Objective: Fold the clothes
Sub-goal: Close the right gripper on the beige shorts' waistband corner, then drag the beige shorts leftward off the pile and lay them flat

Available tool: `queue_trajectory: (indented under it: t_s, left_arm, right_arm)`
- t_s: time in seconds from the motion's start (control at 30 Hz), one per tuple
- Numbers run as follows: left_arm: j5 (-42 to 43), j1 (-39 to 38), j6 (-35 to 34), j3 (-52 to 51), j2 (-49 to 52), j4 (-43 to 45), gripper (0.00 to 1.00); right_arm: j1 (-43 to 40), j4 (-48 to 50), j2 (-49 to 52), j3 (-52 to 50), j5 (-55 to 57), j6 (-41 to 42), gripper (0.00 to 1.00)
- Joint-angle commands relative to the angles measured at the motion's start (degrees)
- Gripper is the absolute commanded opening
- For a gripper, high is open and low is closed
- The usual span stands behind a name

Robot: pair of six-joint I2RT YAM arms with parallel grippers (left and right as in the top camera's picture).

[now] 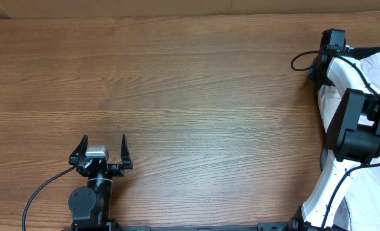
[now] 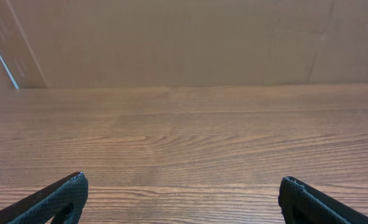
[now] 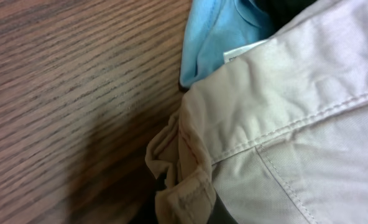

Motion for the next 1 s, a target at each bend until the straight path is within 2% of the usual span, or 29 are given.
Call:
queue_trajectory:
  t_s: [0.0, 0.27, 0.67, 0.87, 0.97]
  left_arm:
    - [-0.39, 0.5, -0.52, -0.17, -0.33, -0.13, 1.0]
    - [-0.39, 0.5, -0.5, -0.17, -0.33, -0.13, 1.0]
    - [-0.39, 0.5, -0.52, -0.17, -0.33, -0.13, 1.0]
    - [-0.39, 0.5, -0.5, -0.15, -0.33, -0.11, 1.0]
    - [-0.39, 0.5, -0.52, -0.17, -0.33, -0.11, 1.0]
  right_arm:
    - [-0.79, -0.81, -7.15, 1.14, -0.39, 1.53, 0.04]
    - [0.31, -1.84, -16.63, 1.14, -0.39, 1.27, 0.04]
    - [6.95, -2.27, -21.31, 1.16, -0.68, 0.44, 0.04]
    - [15.72, 3.15, -21.24, 1.14, -16.28, -0.28, 0.04]
    - [21.66, 7.98, -20.92, 1.14, -18.95, 3.32, 0.04]
